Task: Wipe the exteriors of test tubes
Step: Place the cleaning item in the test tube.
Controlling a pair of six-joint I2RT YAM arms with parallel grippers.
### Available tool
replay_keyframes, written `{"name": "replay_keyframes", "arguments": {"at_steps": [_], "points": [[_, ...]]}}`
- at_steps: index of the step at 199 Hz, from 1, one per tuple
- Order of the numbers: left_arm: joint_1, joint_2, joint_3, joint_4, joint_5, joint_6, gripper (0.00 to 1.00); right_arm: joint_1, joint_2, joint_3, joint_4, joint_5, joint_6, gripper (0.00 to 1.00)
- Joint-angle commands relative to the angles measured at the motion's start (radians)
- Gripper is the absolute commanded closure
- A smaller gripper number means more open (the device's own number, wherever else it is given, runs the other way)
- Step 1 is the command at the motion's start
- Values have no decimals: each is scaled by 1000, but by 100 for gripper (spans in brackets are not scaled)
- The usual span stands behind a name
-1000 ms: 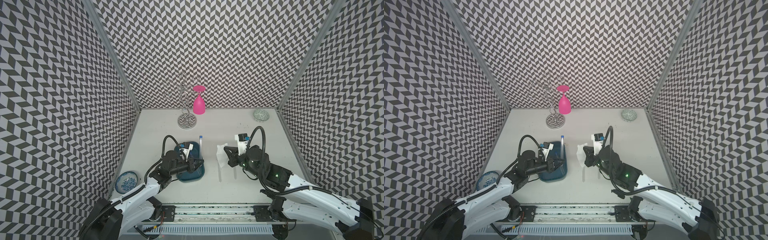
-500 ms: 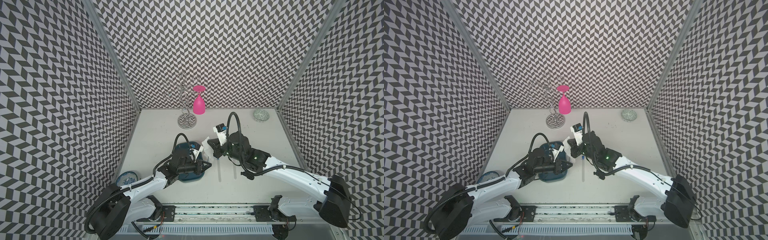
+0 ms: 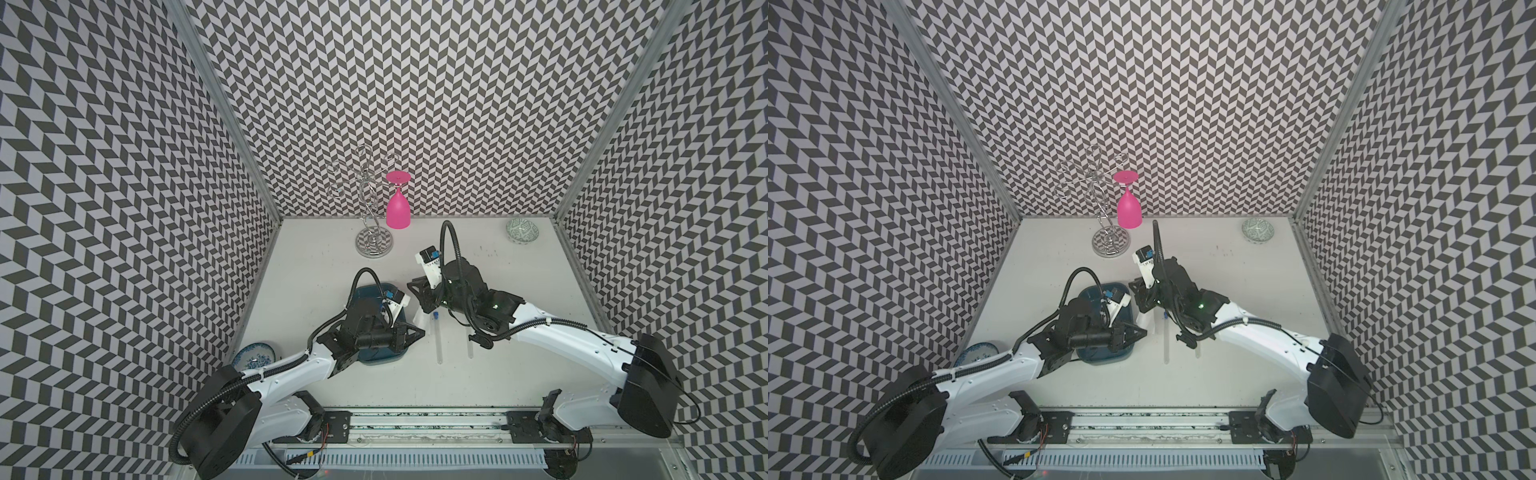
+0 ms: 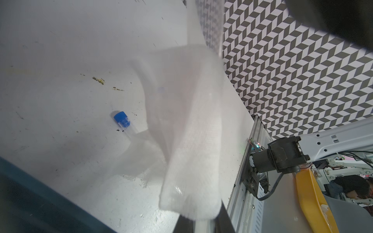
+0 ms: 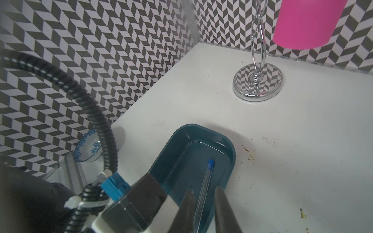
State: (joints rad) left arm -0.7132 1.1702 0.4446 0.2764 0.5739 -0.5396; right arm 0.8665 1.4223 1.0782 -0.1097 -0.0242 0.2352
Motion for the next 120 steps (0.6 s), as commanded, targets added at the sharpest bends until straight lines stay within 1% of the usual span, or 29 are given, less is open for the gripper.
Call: {"name": "replay_keyframes", "arguments": {"at_steps": [1,20,49,64,83,108,120], "points": [[-6,10,21,31,18,5,84,-6,22,49,6,-18,-17,68],[-6,9,6,62,21,-18,84,-7,16,75,-2,-27,-12,60],[-6,9,-12,89,17,-44,84,-23,-43,106,-38,-8,17,56],[-3,11,-10,89,14,-45,84,-42,-96,95,-54,-10,59,55],[-3,12,-10,92,5,-46,84,-66,-175,29,-54,-34,129,54],[-3,9,-8,95,0,-53,84,-84,-277,-137,11,-110,238,51],[-2,8,-5,97,-2,-56,84,-86,-316,-225,55,-130,312,50]]}}
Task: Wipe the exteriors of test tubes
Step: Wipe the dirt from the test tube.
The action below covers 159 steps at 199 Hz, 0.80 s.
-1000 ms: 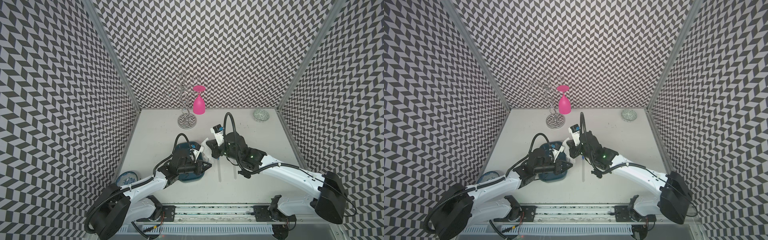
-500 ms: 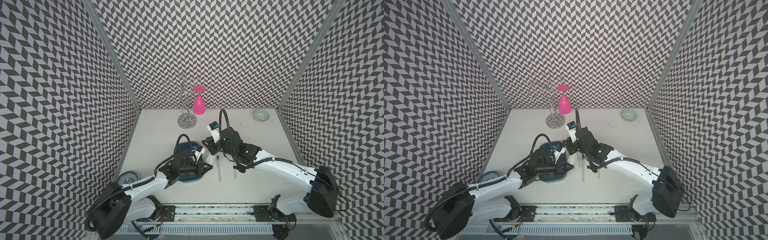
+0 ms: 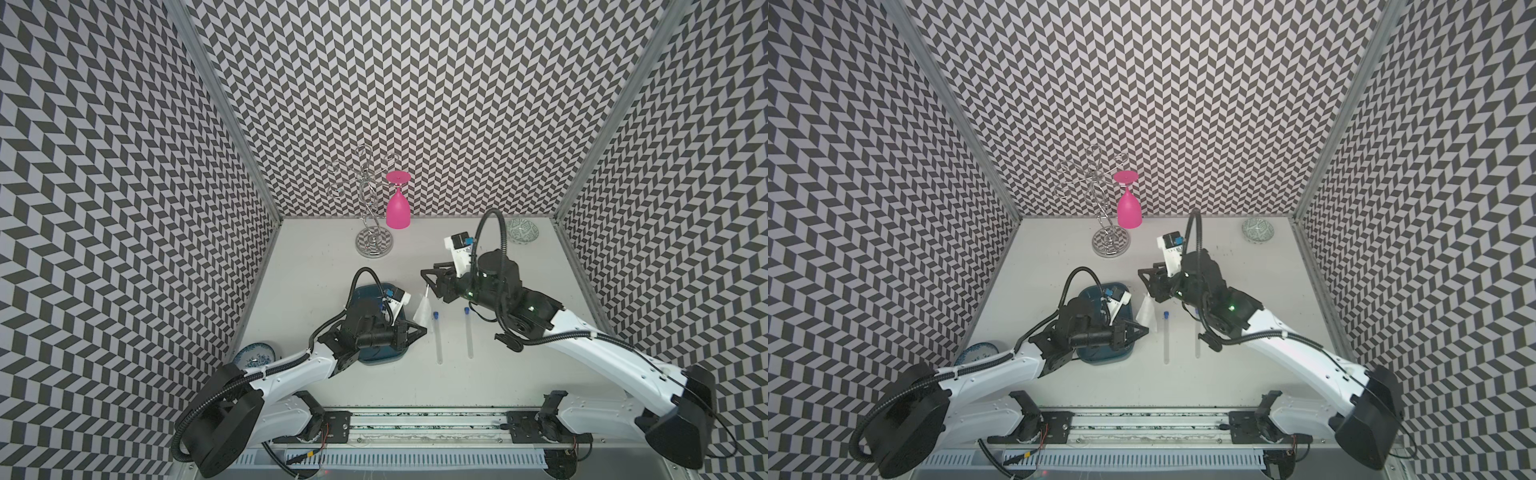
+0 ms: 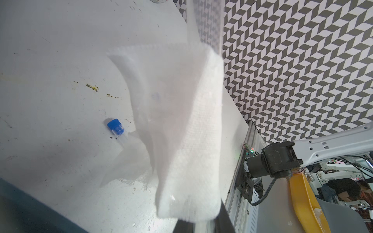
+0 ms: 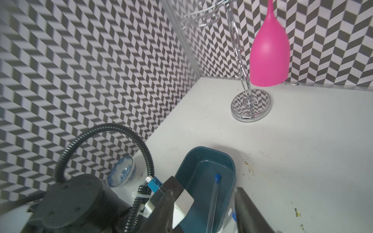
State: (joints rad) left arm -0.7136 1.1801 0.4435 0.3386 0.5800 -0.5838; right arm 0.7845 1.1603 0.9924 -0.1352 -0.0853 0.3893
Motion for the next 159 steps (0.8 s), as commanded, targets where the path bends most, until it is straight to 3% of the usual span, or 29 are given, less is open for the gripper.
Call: {"name": "replay_keyframes", "arguments": {"at_steps": [1,51,119,159], "points": [[-2,-3,-4,36,-8,-11,84,-4,-57,-147,82,-70,161,50],[0,-20,-8,50,-20,-20,84,-4,-156,-455,427,-213,404,44],[0,-17,-2,61,-13,-34,84,-4,10,-445,552,-344,415,42],[1,-21,-4,63,-12,-38,84,-2,73,-414,547,-301,384,52]]}}
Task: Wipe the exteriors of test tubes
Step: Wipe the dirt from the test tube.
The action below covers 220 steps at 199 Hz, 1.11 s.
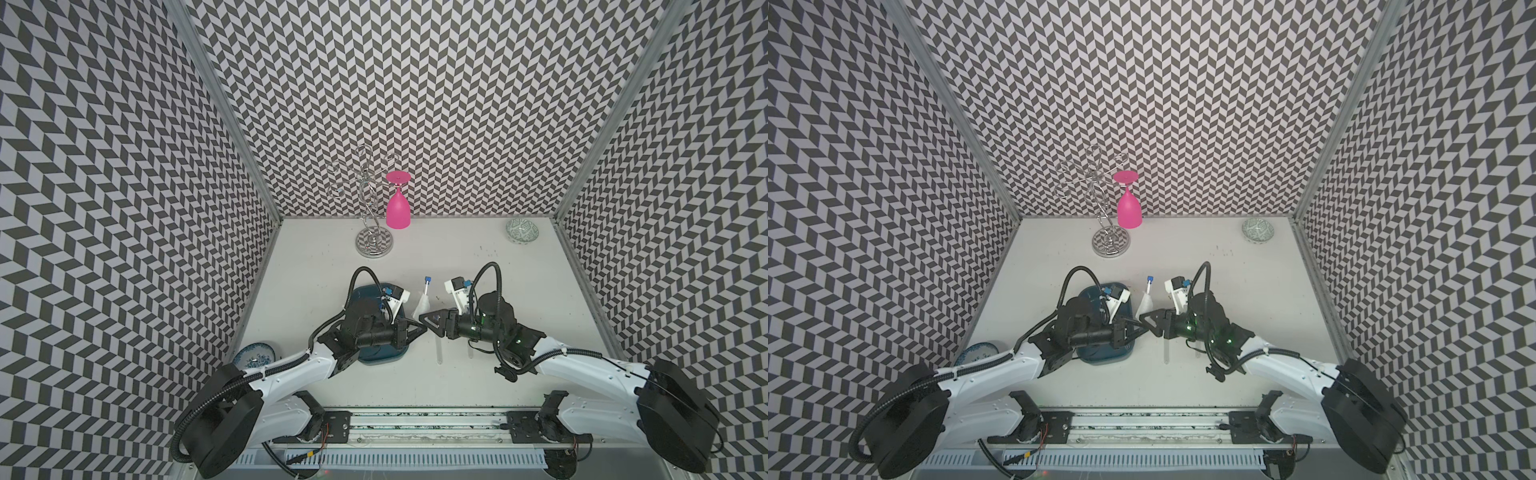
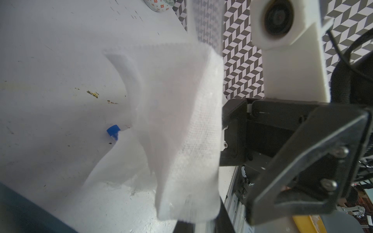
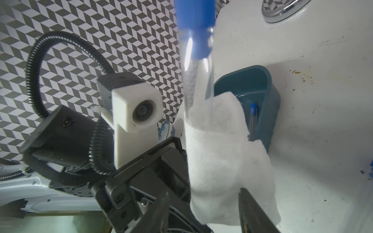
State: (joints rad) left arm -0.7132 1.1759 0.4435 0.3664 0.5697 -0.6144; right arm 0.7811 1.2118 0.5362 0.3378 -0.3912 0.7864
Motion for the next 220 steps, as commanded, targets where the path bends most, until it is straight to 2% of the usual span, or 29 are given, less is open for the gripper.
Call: {"name": "replay_keyframes", "arguments": {"at_steps": [1,61,107,148,182,220], "points": [[0,-17,-4,35,-2,-7,84,1,22,43,74,5,-14,52],[0,9,2,50,21,-8,85,0,106,163,28,52,-100,75],[0,-11,-6,48,21,-11,85,-20,153,282,-45,133,-191,77],[0,-21,-12,50,15,-13,84,-37,180,346,-84,126,-239,77],[0,-19,-13,66,10,-23,85,-24,184,286,-64,74,-206,79],[4,-20,-16,69,-2,-27,85,53,138,175,-58,111,-154,79]]}}
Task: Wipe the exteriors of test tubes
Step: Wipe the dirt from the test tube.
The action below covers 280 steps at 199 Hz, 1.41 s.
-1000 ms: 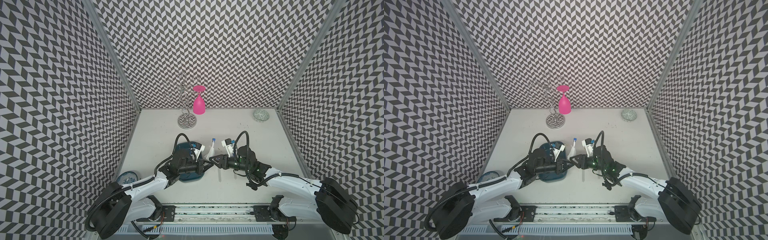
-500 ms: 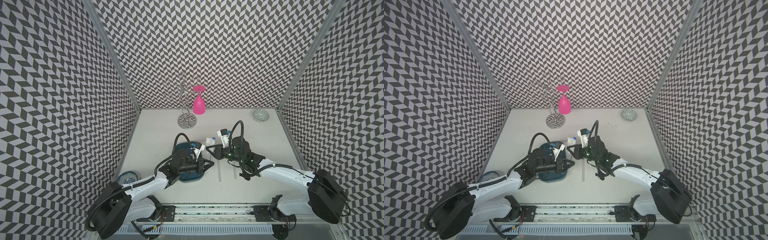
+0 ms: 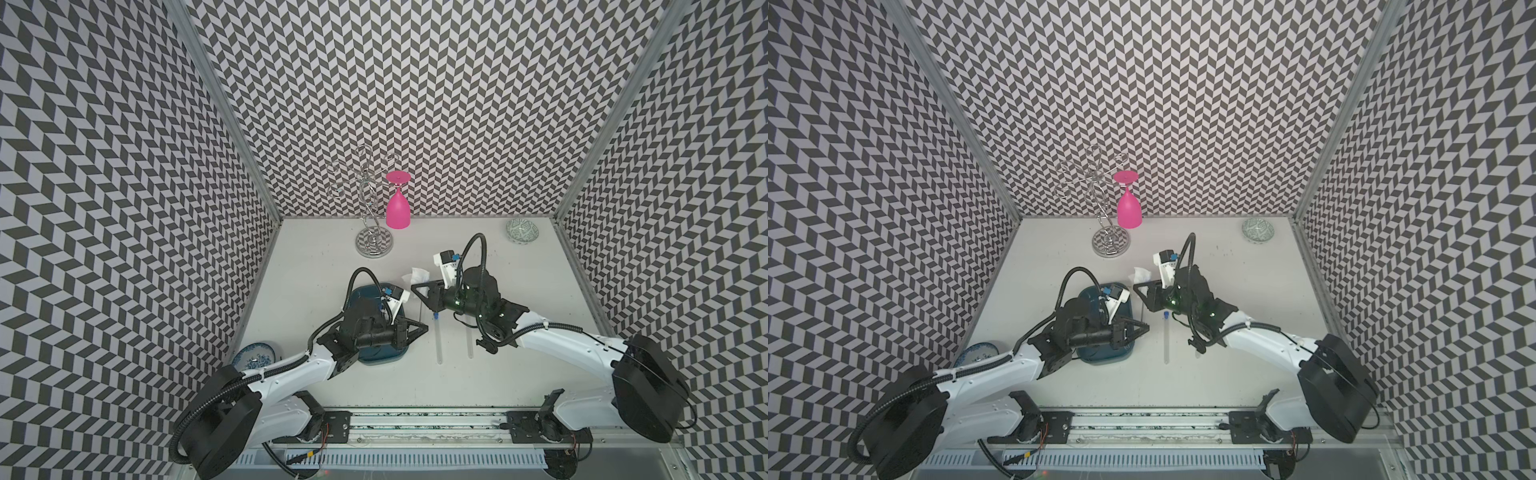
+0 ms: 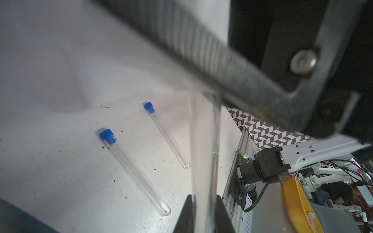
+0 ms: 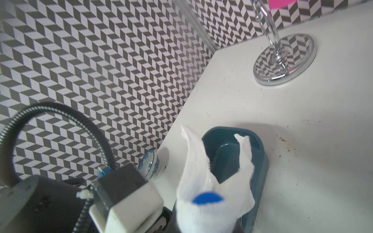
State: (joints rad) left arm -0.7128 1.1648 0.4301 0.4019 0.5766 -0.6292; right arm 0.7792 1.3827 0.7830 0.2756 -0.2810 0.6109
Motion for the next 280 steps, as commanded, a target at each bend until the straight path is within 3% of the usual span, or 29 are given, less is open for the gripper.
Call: {"name": "replay_keyframes", "arguments": {"at_steps": [1,57,117,147,227,280], "points": [[4,-9,-3,33,-10,-12,85,58,-34,-73,4,2,23,79],[15,-6,-7,40,-4,-13,85,97,-56,-130,31,37,68,79],[15,-25,-14,37,5,-12,85,-55,22,100,-17,-48,-65,78],[16,-40,-17,37,-1,-17,85,-73,69,163,-42,-127,-103,78],[18,-35,-24,60,-7,-29,85,57,-25,-71,-8,-63,-11,78],[18,-24,-25,69,1,-39,85,86,-49,-77,-48,-6,-2,76]]}}
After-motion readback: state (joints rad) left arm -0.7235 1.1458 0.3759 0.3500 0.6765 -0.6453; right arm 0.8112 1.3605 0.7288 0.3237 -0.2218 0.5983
